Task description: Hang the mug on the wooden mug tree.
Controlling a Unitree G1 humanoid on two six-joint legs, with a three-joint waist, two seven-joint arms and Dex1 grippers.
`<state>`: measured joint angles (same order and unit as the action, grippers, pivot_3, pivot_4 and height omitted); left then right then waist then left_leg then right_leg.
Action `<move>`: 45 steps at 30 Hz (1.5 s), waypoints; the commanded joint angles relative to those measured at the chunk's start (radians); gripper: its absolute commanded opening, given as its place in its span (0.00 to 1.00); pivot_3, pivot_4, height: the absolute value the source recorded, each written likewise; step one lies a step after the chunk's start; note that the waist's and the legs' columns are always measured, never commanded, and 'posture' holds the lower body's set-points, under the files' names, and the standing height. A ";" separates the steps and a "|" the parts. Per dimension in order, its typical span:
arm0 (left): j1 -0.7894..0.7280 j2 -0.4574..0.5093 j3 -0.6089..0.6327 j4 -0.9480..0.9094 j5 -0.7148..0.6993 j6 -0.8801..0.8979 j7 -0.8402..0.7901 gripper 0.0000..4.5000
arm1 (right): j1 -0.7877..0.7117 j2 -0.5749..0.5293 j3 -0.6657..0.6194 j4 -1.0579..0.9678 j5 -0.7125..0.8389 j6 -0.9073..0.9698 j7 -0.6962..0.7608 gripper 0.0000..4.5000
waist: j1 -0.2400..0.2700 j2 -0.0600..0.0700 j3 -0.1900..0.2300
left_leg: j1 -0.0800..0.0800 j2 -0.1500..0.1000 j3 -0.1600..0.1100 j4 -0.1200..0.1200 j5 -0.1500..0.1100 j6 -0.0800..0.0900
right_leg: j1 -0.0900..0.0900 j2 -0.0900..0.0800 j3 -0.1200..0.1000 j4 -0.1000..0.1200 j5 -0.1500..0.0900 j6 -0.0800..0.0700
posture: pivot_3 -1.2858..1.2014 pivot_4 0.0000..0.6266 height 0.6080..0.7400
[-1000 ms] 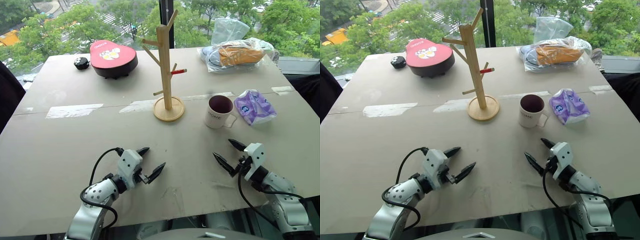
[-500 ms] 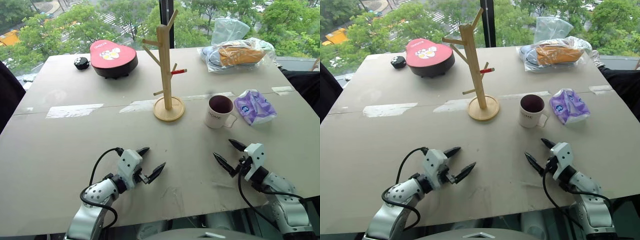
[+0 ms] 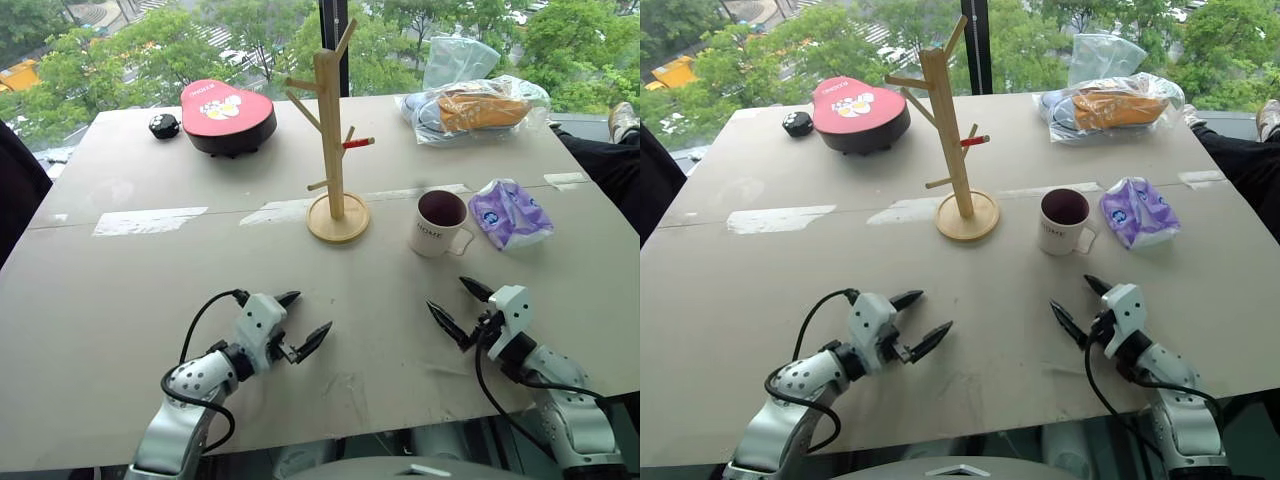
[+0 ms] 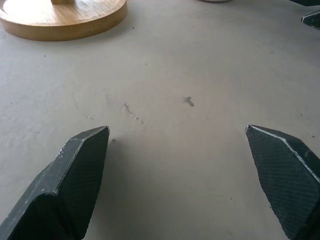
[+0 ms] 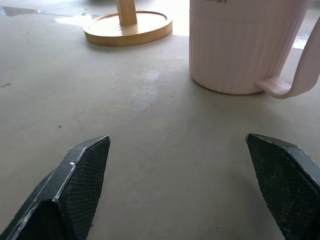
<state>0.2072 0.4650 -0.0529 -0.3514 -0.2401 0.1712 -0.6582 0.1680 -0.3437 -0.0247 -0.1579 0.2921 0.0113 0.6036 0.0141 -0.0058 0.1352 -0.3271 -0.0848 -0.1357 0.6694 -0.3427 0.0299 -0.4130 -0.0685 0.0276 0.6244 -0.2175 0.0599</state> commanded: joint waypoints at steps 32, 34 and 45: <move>-0.265 0.051 -0.049 -0.275 -0.120 0.251 -0.015 1.00 | -0.334 0.033 -0.098 0.244 0.024 -0.002 -0.047 0.01 | -0.003 0.003 0.002 | -0.002 0.000 0.001 -0.001 0.000 0.000 | -0.003 0.003 0.001 -0.001 0.000 -0.001 | 0.52 0.24 1.00; -0.252 0.026 -0.031 -0.268 -0.145 0.245 -0.002 1.00 | -0.347 0.018 -0.094 0.245 0.017 -0.006 -0.024 0.01 | -0.004 0.003 0.002 | -0.002 0.000 0.001 -0.001 0.000 0.000 | -0.003 0.002 0.002 -0.001 0.000 -0.001 | 0.52 0.24 1.00; -0.187 -0.286 0.046 -0.255 -0.180 -0.051 0.161 1.00 | -0.798 -0.273 0.050 0.349 -0.067 -0.104 0.416 0.01 | -0.008 0.001 0.006 | -0.002 0.001 0.001 0.000 0.000 0.000 | -0.002 -0.001 0.001 -0.002 0.000 -0.001 | 0.52 0.24 1.00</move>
<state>0.0322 0.2124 -0.0127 -0.5662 -0.4147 0.1889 -0.5359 -0.5213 -0.5777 0.0010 0.1731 0.2561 -0.0314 0.9275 0.0065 -0.0044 0.1410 -0.3295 -0.0842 -0.1332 0.6696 -0.3425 0.0298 -0.4154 -0.0696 0.0294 0.6225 -0.2172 0.0596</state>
